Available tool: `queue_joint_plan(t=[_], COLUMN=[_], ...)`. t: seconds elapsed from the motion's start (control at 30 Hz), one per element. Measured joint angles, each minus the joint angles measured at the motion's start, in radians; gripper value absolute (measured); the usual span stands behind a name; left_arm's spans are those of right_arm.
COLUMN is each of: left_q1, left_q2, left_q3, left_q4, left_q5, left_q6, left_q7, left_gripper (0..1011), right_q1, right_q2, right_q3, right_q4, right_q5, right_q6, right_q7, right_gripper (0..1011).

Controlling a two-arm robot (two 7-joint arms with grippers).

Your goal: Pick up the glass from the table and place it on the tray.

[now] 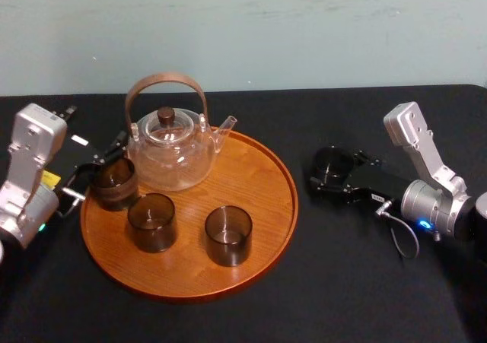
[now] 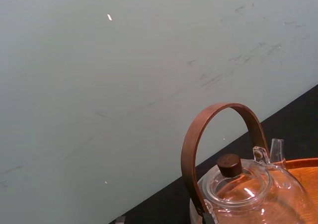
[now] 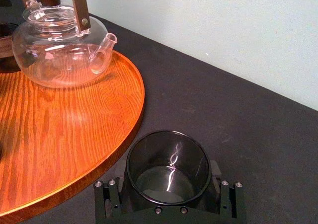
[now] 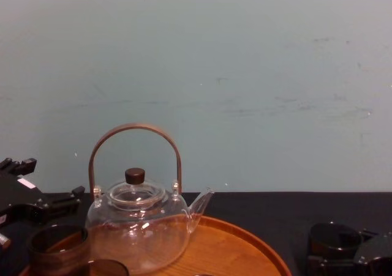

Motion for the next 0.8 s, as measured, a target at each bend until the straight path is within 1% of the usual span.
queue_joint_plan(t=[0.27, 0.33, 0.4, 0.43, 0.8], left_q1=[0.000, 0.000, 0.000, 0.000, 0.000], left_q2=[0.000, 0.000, 0.000, 0.000, 0.000], left_q3=[0.000, 0.000, 0.000, 0.000, 0.000], left_q4=[0.000, 0.000, 0.000, 0.000, 0.000], left_q5=[0.000, 0.000, 0.000, 0.000, 0.000], left_q6=[0.000, 0.000, 0.000, 0.000, 0.000], left_q7=[0.000, 0.000, 0.000, 0.000, 0.000], left_gripper=[1001, 1001, 1001, 1001, 1001], right_q1=[0.000, 0.001, 0.001, 0.001, 0.001], right_q2=[0.000, 0.000, 0.000, 0.000, 0.000], right_q3=[0.001, 0.001, 0.001, 0.001, 0.001], right_q4=[0.001, 0.001, 0.001, 0.002, 0.002], right_q5=[0.001, 0.001, 0.001, 0.001, 0.002], right_q6=[-0.003, -0.003, -0.004, -0.004, -0.005], right_q7=[0.002, 0.002, 0.003, 0.003, 0.004], right_gripper=[997, 978, 918, 908, 905])
